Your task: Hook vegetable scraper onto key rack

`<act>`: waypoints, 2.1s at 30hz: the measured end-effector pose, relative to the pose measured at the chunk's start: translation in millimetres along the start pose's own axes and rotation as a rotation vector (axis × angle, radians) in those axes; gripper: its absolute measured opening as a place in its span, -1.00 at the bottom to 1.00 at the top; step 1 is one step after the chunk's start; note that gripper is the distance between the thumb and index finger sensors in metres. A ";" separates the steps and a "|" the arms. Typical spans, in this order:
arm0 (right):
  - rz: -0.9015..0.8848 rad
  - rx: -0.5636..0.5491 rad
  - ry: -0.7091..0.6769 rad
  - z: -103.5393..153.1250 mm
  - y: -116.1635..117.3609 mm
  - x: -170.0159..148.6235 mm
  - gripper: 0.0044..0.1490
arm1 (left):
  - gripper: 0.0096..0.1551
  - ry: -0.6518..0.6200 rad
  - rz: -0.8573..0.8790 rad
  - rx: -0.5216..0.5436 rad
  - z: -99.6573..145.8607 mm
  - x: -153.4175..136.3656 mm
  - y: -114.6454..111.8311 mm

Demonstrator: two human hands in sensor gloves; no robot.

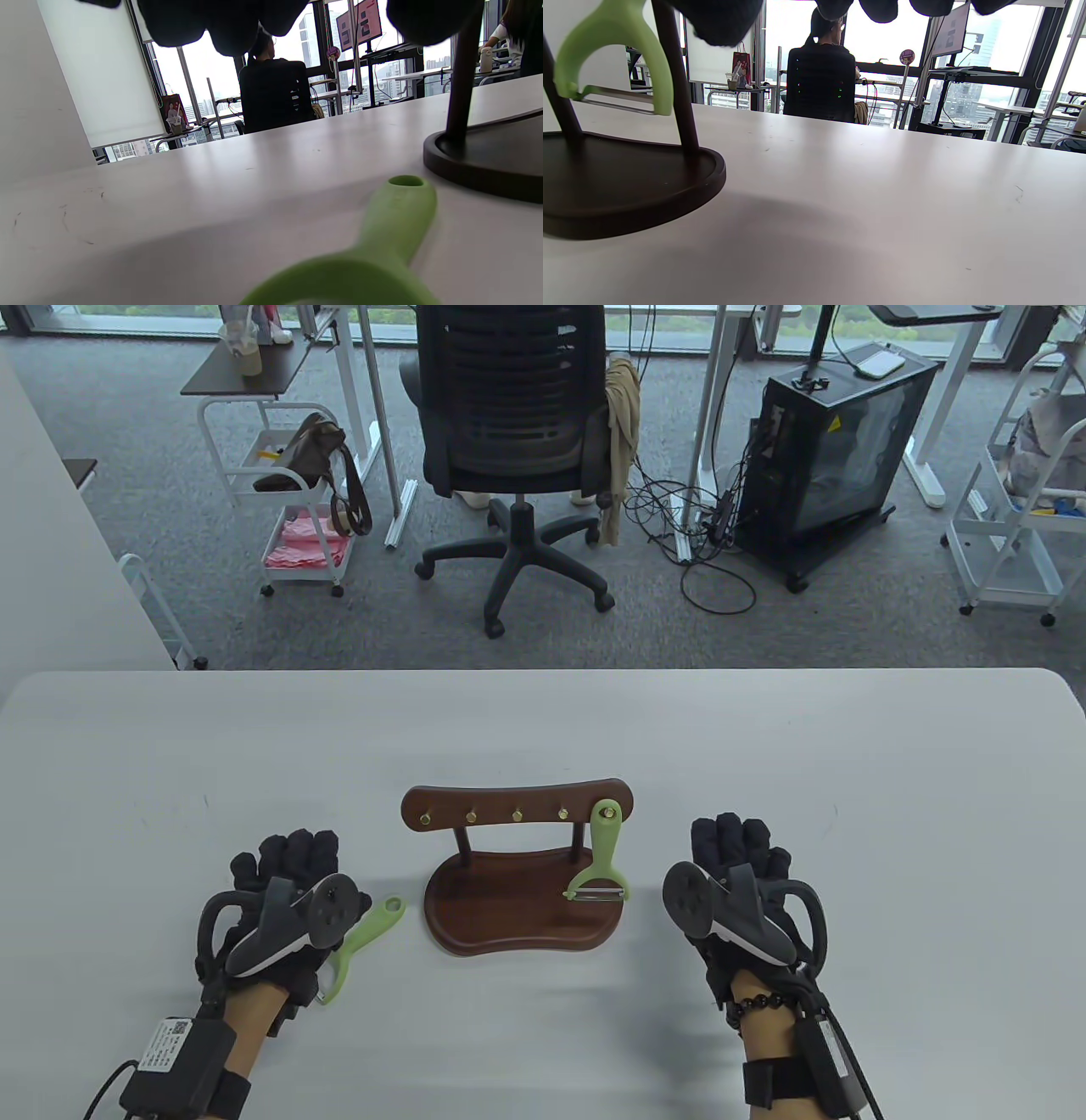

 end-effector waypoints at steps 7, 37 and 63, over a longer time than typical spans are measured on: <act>0.005 0.003 0.000 0.1 1.3 -0.8 0.07 | -0.06 -0.032 -0.056 -0.162 -13.7 15.8 -19.6; 0.012 0.040 -0.034 0.2 4.7 3.7 0.08 | -0.29 -0.027 -0.139 -0.316 -33.8 28.4 -48.0; 0.014 0.036 -0.030 -0.2 6.0 3.0 0.07 | -0.27 0.014 0.010 -0.214 -23.7 17.9 -22.5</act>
Point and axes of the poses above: the tracker on the back of each hand, its own x axis roughly to the thumb side, its own z axis roughly from the fingertips to the wrist, y = z × x, the point moved 1 cm from there along -z, roughly from the wrist to the fingertips, and after that the axes turned 14 degrees about -x, right-handed, at the moved point
